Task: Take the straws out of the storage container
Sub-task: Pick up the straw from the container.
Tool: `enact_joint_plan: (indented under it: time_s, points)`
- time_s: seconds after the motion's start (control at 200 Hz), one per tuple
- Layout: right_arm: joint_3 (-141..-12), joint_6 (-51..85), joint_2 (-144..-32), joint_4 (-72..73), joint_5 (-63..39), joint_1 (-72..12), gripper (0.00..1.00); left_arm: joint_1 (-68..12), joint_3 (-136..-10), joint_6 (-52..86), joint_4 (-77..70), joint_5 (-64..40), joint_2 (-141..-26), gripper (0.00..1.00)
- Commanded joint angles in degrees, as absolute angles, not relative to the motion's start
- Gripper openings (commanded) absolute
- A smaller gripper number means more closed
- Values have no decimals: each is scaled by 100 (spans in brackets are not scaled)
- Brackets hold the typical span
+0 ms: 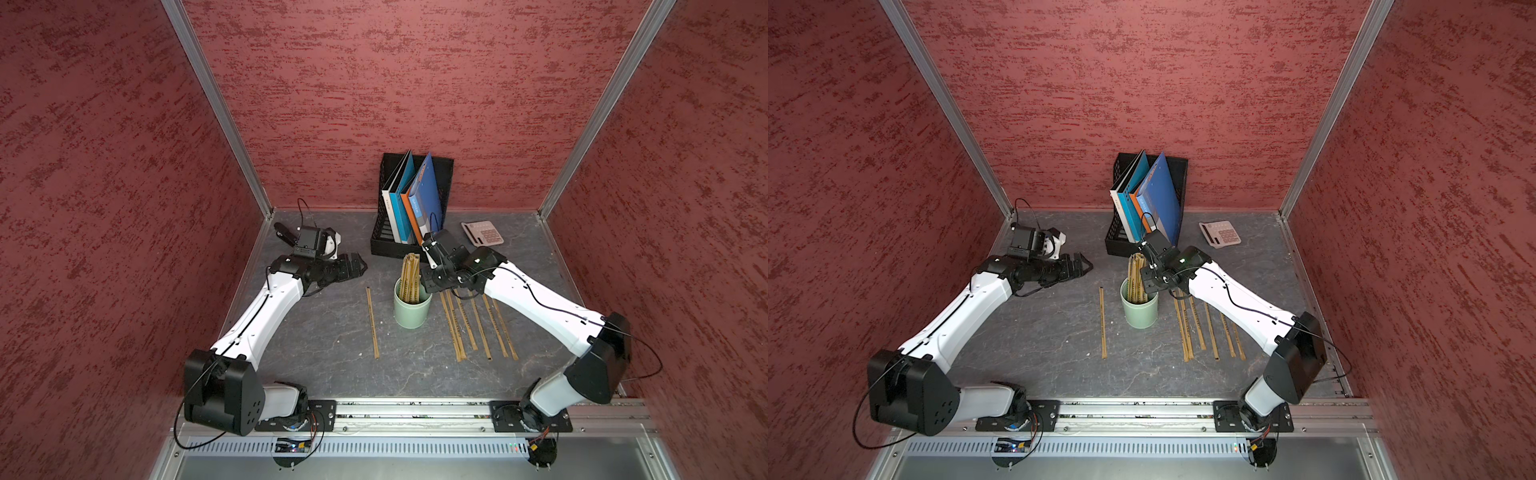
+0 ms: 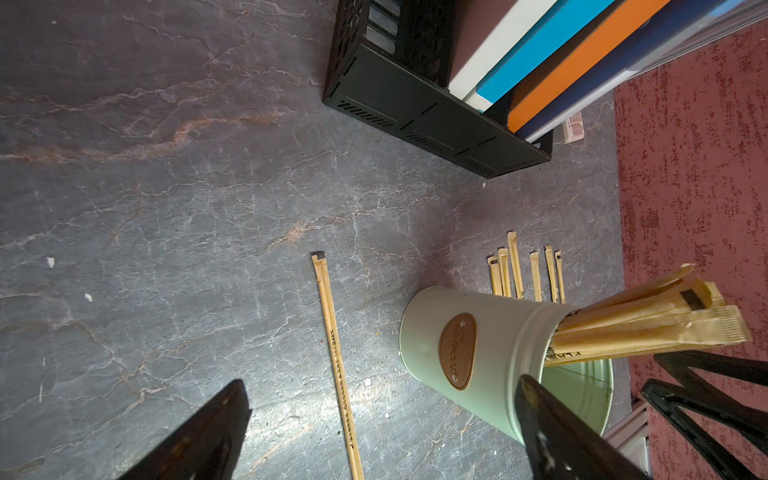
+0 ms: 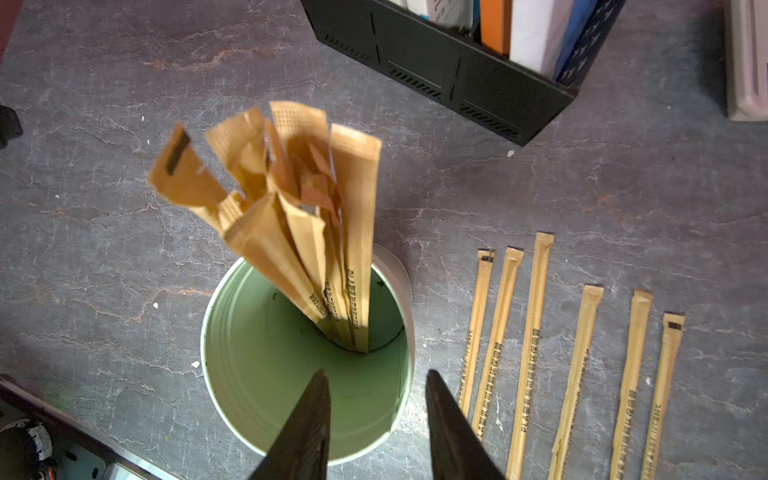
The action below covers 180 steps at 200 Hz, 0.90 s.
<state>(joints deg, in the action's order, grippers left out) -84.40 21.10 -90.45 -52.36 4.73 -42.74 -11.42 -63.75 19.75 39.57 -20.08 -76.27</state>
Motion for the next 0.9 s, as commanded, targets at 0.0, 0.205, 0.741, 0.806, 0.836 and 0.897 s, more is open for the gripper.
enact_joint_plan:
  time_s: [0.0, 0.205, 0.741, 0.806, 0.836, 0.897]
  points:
    - [-8473, 1973, -9178, -5031, 223, -4193, 33, -1105, -6302, 2028, 3790, -2114, -7567, 100]
    - [-8499, 1954, -9198, -4955, 148, -4106, 30, -1332, -5985, 1898, 2831, -2878, -7440, 86]
    - [-8216, 1993, -8699, -5001, -133, -3657, 30, -2613, -5629, 1142, 1308, -2768, -7264, 77]
    - [-8209, 2004, -8697, -5010, -149, -3639, 30, -2647, -5694, 1151, 1399, -2683, -7339, 69]
    - [-8206, 2004, -8700, -5015, -166, -3630, 30, -2665, -5729, 1144, 1436, -2665, -7376, 66]
    - [-8208, 2003, -8699, -5014, -184, -3623, 30, -2711, -5770, 1134, 1476, -2654, -7435, 59]
